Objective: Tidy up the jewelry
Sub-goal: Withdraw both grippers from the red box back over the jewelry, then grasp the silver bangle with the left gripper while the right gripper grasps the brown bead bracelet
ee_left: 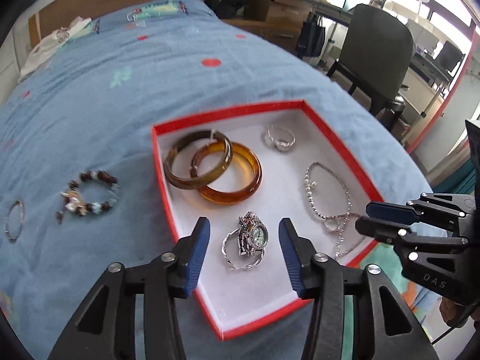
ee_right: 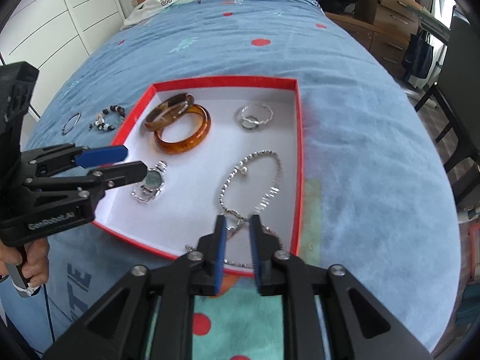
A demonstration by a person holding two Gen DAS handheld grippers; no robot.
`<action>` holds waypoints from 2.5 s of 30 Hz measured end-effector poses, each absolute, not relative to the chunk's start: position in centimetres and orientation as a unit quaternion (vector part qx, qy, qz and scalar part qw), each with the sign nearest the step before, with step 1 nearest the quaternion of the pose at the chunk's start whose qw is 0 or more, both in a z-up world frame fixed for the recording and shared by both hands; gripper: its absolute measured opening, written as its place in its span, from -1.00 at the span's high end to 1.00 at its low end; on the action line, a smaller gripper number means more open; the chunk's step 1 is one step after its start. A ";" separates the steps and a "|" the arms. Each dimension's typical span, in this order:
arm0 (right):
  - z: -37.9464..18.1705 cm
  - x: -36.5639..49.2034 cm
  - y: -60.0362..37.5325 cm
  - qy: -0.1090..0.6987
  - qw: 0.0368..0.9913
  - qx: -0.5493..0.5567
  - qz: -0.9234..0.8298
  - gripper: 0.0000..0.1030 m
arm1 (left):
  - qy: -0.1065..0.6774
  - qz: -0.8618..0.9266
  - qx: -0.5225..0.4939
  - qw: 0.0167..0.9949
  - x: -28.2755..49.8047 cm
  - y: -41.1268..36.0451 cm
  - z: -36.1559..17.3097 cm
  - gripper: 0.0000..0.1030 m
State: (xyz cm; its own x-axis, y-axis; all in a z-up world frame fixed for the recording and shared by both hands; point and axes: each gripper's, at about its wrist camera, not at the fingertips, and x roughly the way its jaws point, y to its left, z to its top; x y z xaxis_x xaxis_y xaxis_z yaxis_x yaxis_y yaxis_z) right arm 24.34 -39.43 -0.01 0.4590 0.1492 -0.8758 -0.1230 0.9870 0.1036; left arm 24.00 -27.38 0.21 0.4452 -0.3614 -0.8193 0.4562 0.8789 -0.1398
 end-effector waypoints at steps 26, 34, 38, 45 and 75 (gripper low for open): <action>11.1 21.4 -27.3 0.423 0.896 -0.004 0.137 0.34 | 0.356 -0.117 0.038 0.926 17.7 -10.9 9.7 -0.48; 12.2 23.0 -23.6 0.409 0.898 -0.010 0.163 0.28 | 0.355 -0.075 0.025 0.932 18.2 -6.5 9.9 -0.58; 12.0 24.0 -22.4 0.407 0.897 -0.014 0.170 0.27 | 0.360 -0.062 0.025 0.930 18.9 -5.2 9.3 -0.65; 10.0 26.7 -20.5 0.413 0.892 -0.005 0.181 -0.02 | 0.384 -0.039 0.023 0.922 21.7 -3.0 6.7 -0.82; -4.1 39.4 -16.2 0.497 0.861 0.037 0.096 -0.57 | 0.466 -0.020 -0.034 0.884 34.1 3.3 -5.7 -0.97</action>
